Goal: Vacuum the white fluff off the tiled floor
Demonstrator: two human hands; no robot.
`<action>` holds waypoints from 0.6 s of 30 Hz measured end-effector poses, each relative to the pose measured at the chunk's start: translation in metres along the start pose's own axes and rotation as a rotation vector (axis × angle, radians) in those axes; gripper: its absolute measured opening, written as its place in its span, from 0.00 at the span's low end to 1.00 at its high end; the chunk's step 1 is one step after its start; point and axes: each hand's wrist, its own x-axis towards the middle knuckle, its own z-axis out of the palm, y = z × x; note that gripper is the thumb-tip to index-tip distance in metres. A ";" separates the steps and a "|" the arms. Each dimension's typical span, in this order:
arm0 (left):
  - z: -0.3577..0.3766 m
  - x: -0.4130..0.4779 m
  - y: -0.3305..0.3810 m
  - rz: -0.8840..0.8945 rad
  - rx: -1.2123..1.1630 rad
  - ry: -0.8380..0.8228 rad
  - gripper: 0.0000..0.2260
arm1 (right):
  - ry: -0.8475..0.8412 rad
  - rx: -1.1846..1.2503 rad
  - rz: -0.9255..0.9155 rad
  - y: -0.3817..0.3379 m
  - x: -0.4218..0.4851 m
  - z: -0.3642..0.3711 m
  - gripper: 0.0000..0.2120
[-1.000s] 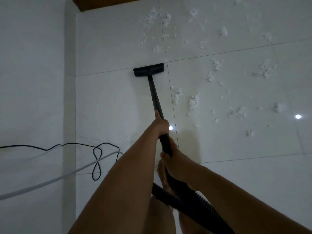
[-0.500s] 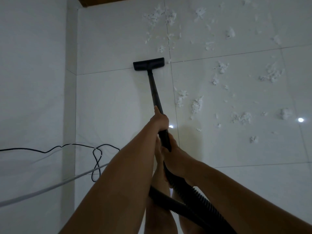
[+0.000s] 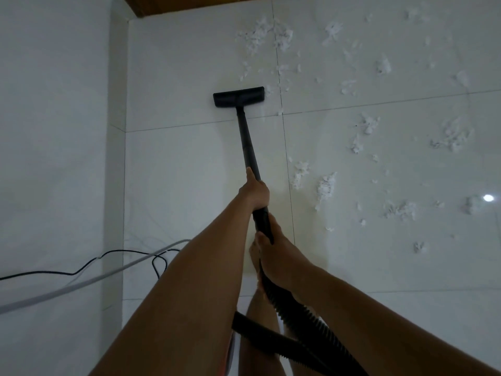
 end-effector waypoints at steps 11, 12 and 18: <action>-0.018 0.019 0.026 0.017 -0.063 -0.034 0.32 | -0.011 0.037 0.021 -0.032 0.014 -0.013 0.27; -0.017 0.017 0.025 0.018 -0.078 -0.040 0.32 | -0.008 0.027 0.029 -0.031 0.011 -0.014 0.28; -0.011 0.011 0.024 0.027 -0.098 -0.056 0.33 | -0.014 0.005 0.023 -0.029 0.000 -0.016 0.30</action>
